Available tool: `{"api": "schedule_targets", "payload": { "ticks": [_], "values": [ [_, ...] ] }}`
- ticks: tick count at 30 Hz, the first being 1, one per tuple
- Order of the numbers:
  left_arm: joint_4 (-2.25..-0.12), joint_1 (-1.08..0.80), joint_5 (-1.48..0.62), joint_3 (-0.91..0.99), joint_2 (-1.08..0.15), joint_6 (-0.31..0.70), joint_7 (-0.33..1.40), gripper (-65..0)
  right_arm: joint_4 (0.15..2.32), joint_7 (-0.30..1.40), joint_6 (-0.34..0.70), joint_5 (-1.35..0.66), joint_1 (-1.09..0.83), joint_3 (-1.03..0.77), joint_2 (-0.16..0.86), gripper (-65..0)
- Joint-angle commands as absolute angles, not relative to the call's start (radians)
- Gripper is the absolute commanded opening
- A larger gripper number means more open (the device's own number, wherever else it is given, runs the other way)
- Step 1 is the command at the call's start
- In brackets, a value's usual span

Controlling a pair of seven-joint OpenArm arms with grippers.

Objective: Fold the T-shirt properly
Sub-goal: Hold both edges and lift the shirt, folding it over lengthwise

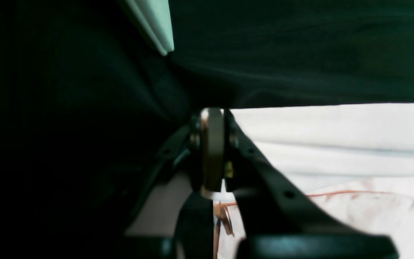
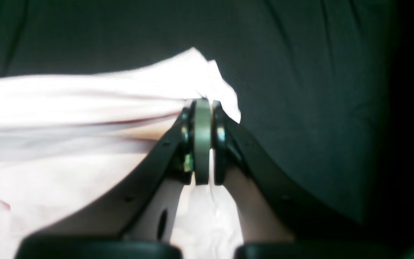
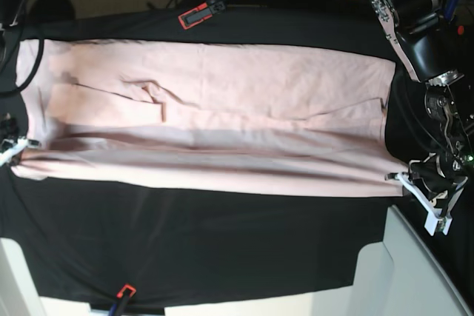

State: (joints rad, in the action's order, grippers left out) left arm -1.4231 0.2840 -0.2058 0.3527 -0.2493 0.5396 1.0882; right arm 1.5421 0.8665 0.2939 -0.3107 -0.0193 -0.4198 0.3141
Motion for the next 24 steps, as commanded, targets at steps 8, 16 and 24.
{"api": "schedule_targets", "payload": {
  "ticks": [8,16,24],
  "values": [
    [-1.554,0.189,-0.191,0.321,-0.271,0.527,1.070,-65.0,1.658,0.854,0.280,-0.298,-0.082,-0.513,0.318,-65.0],
    [-1.589,0.081,-0.191,0.297,-0.269,0.527,1.069,-65.0,1.689,0.881,0.280,-0.298,-0.174,-0.515,0.272,-65.0],
    [-1.690,-0.021,-0.189,0.297,-0.269,0.527,1.070,-65.0,1.689,0.874,0.280,-0.298,-0.240,-0.515,0.228,-65.0]
  ]
}}
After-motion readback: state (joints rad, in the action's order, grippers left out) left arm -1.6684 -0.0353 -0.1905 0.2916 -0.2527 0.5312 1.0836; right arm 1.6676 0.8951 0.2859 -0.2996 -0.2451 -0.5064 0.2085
